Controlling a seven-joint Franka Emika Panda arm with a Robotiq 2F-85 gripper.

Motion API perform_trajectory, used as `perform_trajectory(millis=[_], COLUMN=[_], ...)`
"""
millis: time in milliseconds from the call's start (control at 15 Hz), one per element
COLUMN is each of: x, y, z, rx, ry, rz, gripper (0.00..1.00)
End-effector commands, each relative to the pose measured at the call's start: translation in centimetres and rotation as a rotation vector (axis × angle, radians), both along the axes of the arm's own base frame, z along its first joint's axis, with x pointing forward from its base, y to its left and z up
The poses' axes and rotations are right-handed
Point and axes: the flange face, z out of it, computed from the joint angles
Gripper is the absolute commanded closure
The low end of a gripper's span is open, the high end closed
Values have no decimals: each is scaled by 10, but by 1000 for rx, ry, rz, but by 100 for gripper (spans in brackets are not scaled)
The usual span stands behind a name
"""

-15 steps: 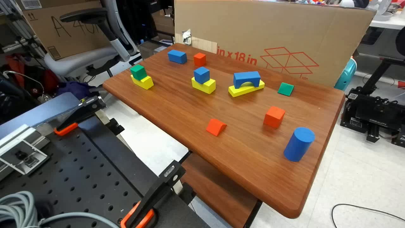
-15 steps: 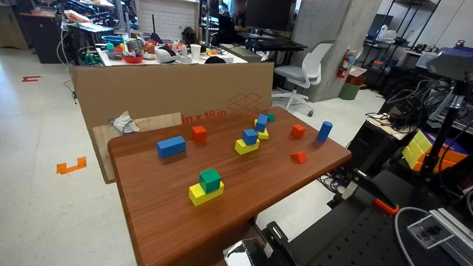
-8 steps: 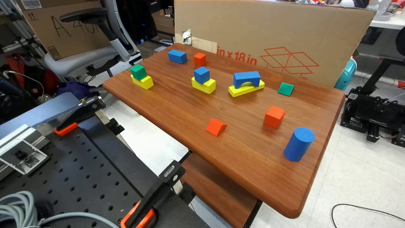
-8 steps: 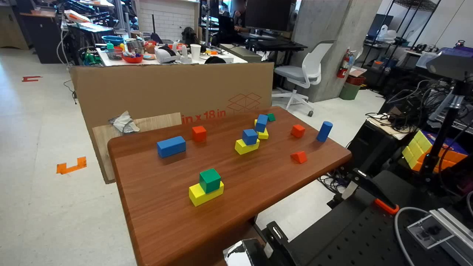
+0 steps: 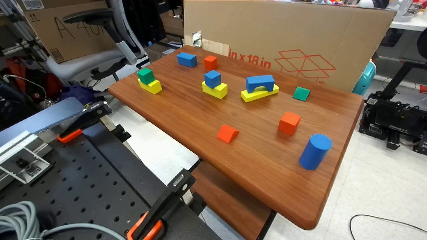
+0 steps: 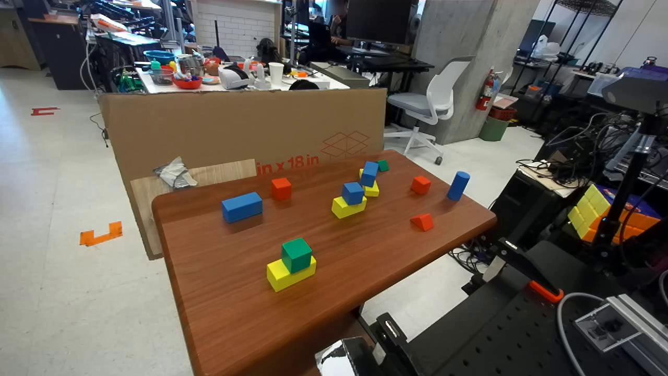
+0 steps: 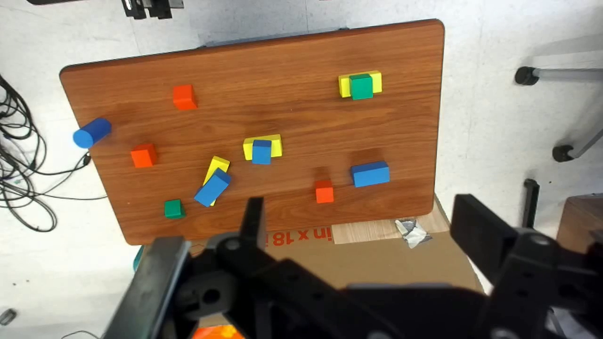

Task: Pick up the blue object and put it on the table

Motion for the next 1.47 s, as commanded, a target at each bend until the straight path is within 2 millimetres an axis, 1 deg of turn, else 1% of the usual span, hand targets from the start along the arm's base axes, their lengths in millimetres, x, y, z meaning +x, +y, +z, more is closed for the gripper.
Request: perform_trajectory(millis=[0, 200, 333, 733, 1000, 1067, 1200, 1267, 1400], x=[7, 19, 27, 53, 74, 78, 83, 85, 89], y=[-3, -8, -10, -26, -33, -33, -34, -34, -37], z=[-13, -49, -82, -198, -266, -280, -302, -309, -319], rx=[3, 8, 20, 56, 56, 58, 63, 65, 59], ry=[13, -3, -31, -63, -31, -18, 19, 39, 67], rz=[-5, 20, 65, 187, 232, 234, 230, 229, 211], gripper=[0, 0, 0, 0, 0, 0, 0, 0, 0])
